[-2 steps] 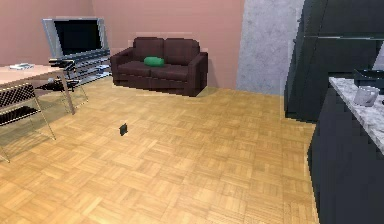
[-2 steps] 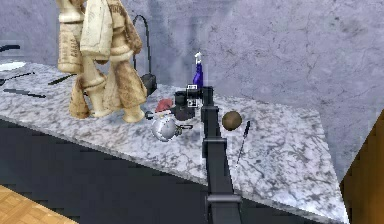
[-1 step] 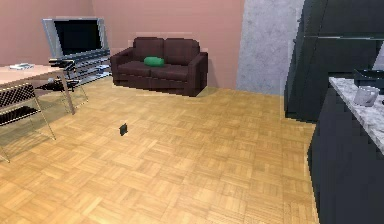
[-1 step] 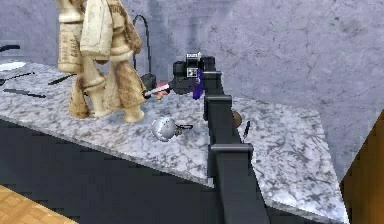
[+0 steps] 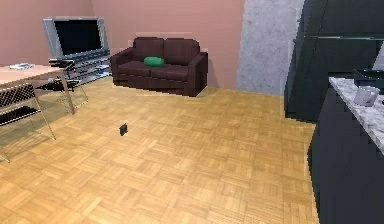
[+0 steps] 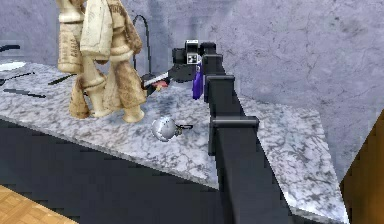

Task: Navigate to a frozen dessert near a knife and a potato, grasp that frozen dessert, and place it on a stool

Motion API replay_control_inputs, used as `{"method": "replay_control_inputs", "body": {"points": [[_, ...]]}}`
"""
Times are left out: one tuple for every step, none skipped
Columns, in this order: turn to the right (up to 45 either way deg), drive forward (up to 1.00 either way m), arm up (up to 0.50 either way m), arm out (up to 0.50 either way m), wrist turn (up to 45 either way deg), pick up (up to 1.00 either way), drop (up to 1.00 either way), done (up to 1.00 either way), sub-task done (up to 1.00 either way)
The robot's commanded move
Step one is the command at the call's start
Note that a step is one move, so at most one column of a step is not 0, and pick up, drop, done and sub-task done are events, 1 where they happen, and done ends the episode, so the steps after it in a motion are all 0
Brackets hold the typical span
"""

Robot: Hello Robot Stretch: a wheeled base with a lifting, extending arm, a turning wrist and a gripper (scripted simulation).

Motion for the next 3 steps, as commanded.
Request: {"method": "replay_control_inputs", "body": {"points": [[0.0, 0.00, 0.00, 0.00, -45.0, 0.00, 0.00, 0.00, 0.00], [0.0, 0.00, 0.00, 0.00, -45.0, 0.00, 0.00, 0.00, 0.00], [0.0, 0.00, 0.00, 0.00, -6.0, 0.00, 0.00, 0.00, 0.00]]}}
